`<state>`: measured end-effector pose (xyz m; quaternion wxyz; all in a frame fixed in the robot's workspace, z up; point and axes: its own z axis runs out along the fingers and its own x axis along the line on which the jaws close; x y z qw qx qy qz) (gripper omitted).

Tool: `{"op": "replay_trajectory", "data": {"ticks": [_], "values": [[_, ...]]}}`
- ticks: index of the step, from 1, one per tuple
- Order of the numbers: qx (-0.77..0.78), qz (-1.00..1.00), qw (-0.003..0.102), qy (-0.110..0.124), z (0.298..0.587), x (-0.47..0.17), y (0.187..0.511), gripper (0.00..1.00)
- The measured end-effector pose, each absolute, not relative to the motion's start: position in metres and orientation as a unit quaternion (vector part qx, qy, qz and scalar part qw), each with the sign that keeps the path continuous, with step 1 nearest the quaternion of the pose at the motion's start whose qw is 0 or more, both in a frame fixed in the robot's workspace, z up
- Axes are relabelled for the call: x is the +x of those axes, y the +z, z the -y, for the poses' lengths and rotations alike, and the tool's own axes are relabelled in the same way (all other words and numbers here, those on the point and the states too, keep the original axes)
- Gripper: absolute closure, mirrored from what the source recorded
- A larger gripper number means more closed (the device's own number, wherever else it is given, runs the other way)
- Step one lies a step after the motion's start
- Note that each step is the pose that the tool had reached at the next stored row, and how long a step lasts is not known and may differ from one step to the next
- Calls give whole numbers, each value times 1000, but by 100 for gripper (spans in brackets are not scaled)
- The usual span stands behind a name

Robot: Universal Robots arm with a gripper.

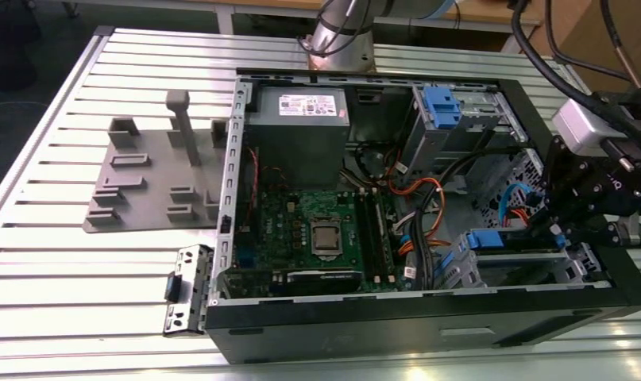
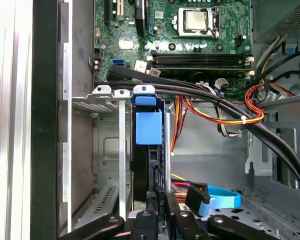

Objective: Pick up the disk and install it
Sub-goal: 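Insert the first disk wire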

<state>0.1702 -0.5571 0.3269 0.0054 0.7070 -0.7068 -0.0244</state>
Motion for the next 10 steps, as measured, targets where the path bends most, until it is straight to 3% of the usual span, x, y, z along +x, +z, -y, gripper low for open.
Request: {"op": "replay_trajectory", "data": {"ticks": [10], "values": [[707, 707, 5, -24, 557, 170, 324, 81]]}}
